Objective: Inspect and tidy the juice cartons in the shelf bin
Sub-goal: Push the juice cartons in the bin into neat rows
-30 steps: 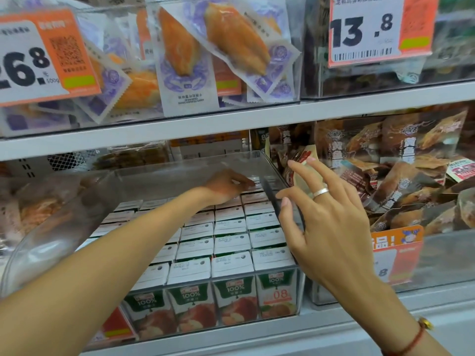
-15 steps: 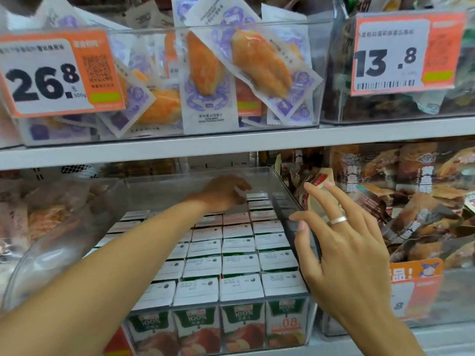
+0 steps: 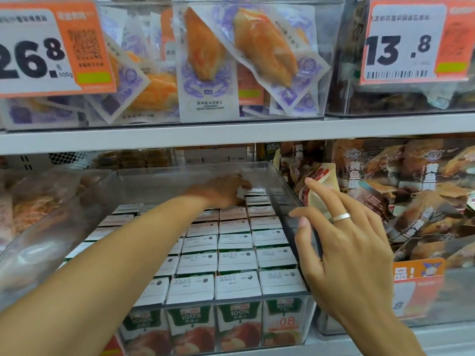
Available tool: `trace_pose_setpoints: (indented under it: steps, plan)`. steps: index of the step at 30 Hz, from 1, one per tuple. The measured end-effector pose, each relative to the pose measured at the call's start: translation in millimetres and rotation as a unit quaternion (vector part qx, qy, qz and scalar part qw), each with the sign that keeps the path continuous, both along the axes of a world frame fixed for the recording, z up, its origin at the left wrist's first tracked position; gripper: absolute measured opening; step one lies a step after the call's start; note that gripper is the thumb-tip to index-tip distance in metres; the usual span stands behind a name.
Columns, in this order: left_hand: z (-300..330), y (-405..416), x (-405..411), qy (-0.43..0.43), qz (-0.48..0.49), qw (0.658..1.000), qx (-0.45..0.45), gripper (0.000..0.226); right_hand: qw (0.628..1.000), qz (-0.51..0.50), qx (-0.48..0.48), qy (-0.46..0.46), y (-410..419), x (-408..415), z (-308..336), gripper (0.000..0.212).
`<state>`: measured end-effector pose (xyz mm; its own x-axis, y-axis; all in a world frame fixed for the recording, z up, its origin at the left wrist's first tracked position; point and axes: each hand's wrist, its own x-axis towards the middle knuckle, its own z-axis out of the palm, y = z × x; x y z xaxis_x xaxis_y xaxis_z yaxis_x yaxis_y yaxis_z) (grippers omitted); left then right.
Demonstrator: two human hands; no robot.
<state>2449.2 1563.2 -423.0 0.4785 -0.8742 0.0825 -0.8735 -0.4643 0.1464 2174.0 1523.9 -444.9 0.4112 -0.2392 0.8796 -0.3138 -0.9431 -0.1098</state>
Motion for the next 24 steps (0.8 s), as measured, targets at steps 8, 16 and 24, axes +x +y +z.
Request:
trace_pose_setpoints:
  steps: [8, 16, 24]
  plan:
    - [17.0, 22.7, -11.5, 0.084, 0.038, 0.988, -0.122, 0.042, 1.000, 0.009, -0.001, -0.001, -2.2, -0.4, -0.4, 0.035]
    - [48.5, 81.9, -83.4, 0.307, 0.154, 0.816, -0.465, 0.025, 0.997, 0.006, 0.004, 0.082, 3.4, -8.9, 8.0, 0.032]
    - [34.0, 184.0, -184.2, 0.503, 0.147, 0.695, -0.492, 0.051, 0.986, 0.014, 0.036, 0.161, 44.8, -25.8, 34.3, 0.020]
